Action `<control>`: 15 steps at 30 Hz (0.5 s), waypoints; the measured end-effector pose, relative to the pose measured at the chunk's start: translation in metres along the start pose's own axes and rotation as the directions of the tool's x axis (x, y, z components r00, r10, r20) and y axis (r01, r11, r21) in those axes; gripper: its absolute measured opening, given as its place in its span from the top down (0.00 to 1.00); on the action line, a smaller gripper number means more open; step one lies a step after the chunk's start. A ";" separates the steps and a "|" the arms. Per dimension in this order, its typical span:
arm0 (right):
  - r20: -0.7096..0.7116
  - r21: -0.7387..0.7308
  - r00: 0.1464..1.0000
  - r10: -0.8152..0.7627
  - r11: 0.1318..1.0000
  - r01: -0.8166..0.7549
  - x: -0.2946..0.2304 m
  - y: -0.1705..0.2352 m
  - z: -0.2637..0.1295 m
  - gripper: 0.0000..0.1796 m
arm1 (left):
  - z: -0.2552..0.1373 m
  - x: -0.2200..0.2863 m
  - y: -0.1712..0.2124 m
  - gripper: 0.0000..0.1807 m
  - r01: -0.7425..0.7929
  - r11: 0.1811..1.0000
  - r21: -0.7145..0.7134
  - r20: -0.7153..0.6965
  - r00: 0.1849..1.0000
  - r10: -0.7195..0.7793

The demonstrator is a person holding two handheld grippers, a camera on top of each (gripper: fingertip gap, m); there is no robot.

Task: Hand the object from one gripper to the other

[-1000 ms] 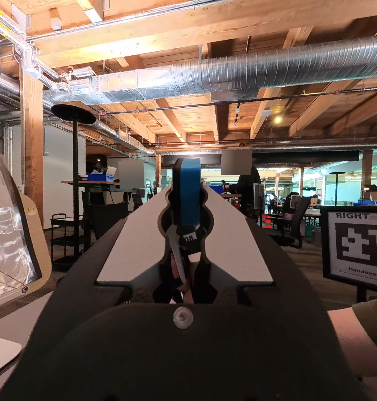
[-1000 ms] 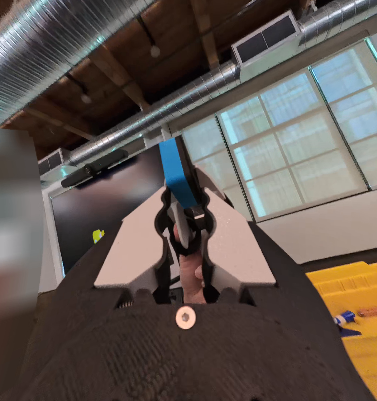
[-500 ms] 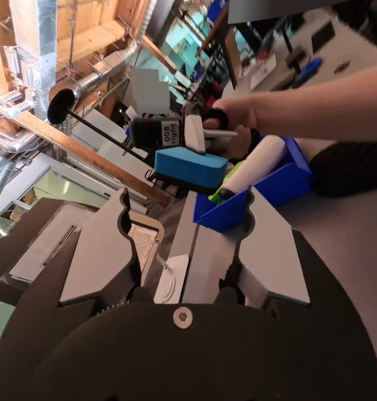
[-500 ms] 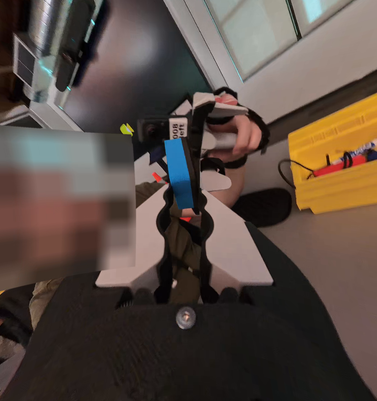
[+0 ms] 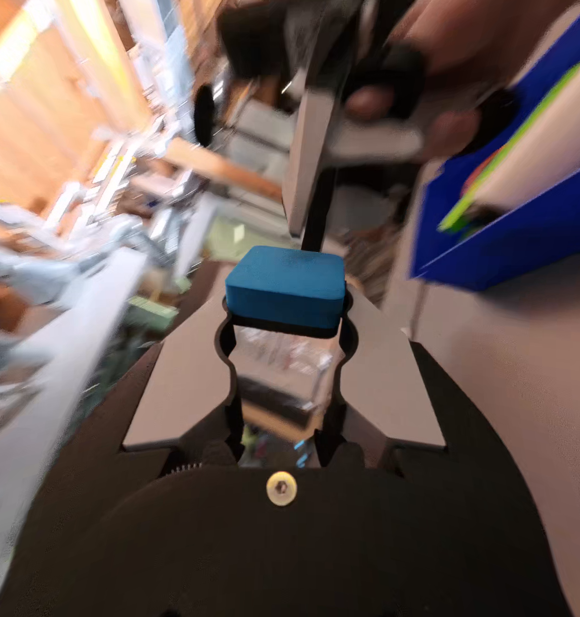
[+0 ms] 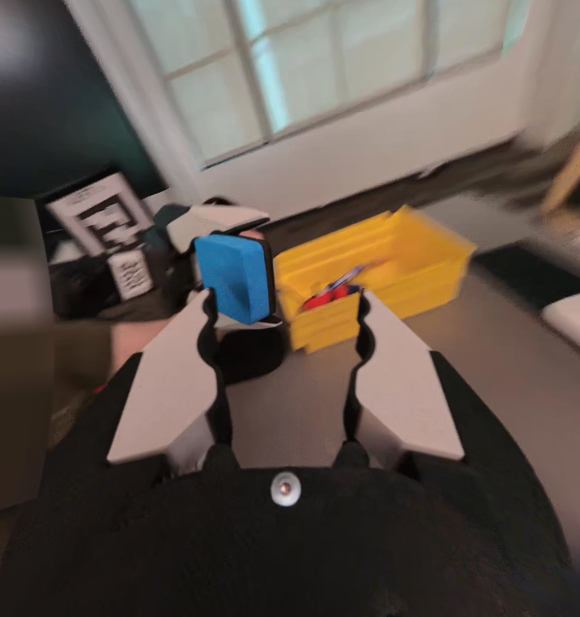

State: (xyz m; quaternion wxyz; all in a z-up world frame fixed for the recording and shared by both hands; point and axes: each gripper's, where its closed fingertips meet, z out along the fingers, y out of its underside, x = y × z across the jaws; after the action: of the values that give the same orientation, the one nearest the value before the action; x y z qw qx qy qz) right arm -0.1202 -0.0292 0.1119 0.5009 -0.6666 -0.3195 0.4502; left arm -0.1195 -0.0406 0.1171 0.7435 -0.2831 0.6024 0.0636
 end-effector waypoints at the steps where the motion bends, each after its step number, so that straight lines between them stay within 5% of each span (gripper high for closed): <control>1: -0.103 0.090 0.990 -0.097 0.990 0.107 0.005 -0.019 -0.001 0.47 | 0.001 -0.014 0.011 0.67 -0.061 0.995 -0.079 0.090 0.994 0.069; 4: -0.344 0.222 0.884 -0.315 0.888 0.403 -0.011 -0.057 -0.003 0.48 | -0.001 -0.037 0.039 0.67 -0.191 0.931 -0.312 0.206 0.943 0.262; 7: -0.493 0.083 0.729 -0.475 0.808 0.583 -0.022 -0.052 0.018 0.48 | -0.003 -0.046 0.048 0.67 -0.195 0.897 -0.396 0.255 0.915 0.312; 11: -0.564 -0.165 0.518 -0.644 0.702 0.693 -0.015 -0.031 0.045 0.58 | -0.005 -0.050 0.054 0.67 -0.182 0.875 -0.449 0.268 0.907 0.326; 15: -0.602 -0.206 0.475 -0.641 0.700 0.684 -0.006 -0.025 0.054 0.64 | -0.001 -0.040 0.052 0.67 -0.212 0.873 -0.438 0.222 0.916 0.334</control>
State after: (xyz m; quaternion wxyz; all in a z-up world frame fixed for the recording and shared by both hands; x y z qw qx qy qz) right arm -0.1717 -0.0065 0.1322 0.7323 -0.5847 -0.3485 -0.0213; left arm -0.1540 0.0122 0.1363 0.7321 -0.3295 0.4941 0.3335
